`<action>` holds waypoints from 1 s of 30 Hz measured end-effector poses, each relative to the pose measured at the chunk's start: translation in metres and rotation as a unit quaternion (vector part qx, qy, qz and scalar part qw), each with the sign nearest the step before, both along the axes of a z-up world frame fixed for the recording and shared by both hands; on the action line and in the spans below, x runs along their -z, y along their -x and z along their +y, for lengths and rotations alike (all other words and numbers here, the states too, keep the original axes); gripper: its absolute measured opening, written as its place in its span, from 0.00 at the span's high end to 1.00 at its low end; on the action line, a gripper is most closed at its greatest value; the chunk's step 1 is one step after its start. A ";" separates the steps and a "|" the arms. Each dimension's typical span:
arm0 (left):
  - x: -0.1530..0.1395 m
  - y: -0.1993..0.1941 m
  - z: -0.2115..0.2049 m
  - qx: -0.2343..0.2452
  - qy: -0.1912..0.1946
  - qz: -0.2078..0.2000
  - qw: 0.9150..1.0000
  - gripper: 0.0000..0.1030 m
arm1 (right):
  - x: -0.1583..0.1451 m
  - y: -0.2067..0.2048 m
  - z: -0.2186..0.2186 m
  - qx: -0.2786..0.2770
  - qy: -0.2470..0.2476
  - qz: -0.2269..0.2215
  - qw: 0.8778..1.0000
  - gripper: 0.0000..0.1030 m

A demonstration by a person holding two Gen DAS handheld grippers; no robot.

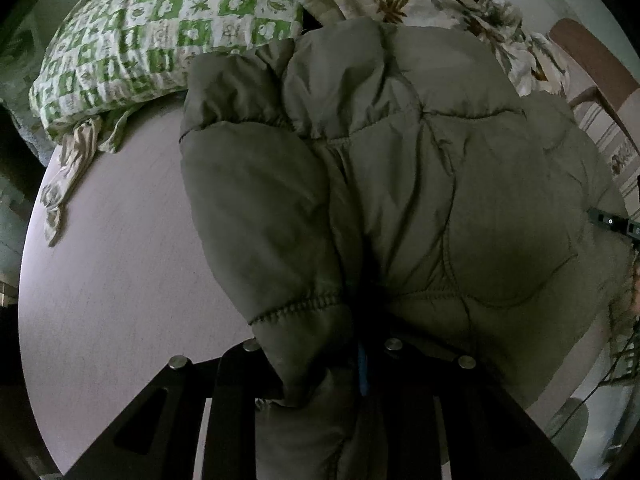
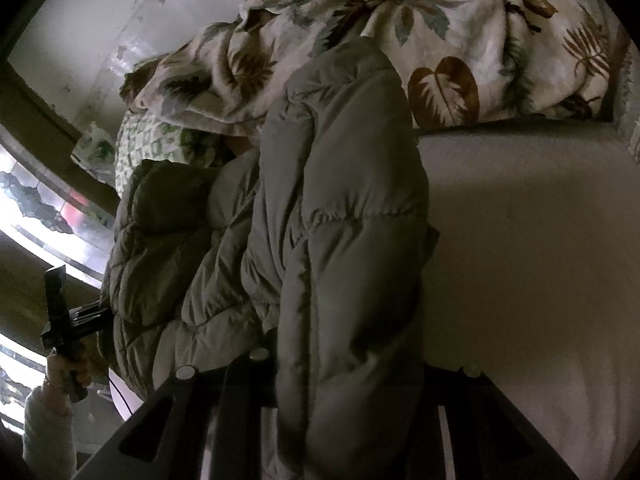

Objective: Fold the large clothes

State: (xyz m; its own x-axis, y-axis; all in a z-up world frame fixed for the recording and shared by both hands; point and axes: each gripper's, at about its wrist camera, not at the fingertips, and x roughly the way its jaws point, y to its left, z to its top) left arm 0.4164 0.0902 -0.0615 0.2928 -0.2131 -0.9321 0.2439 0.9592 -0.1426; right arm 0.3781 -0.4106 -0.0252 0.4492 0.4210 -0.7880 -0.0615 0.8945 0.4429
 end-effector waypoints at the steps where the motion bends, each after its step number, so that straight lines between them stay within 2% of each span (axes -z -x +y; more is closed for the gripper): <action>1: 0.001 0.002 0.002 -0.002 0.000 0.000 1.000 0.75 | 0.001 0.005 0.002 -0.001 -0.001 0.001 1.000 0.75; 7: 0.013 0.023 0.009 -0.005 -0.008 0.009 1.000 0.75 | 0.014 0.026 0.010 -0.010 0.002 0.011 1.000 0.75; 18: 0.070 0.028 0.018 -0.018 -0.030 0.027 0.999 0.74 | 0.062 0.034 0.014 0.004 0.026 0.051 0.998 0.75; 24: 0.077 0.036 0.008 -0.020 -0.044 0.018 0.999 0.71 | 0.097 0.030 0.017 0.014 0.052 0.079 0.995 0.74; 30: 0.081 0.040 0.005 -0.032 -0.043 0.006 0.999 0.68 | 0.107 0.026 0.018 0.021 0.049 0.088 0.995 0.69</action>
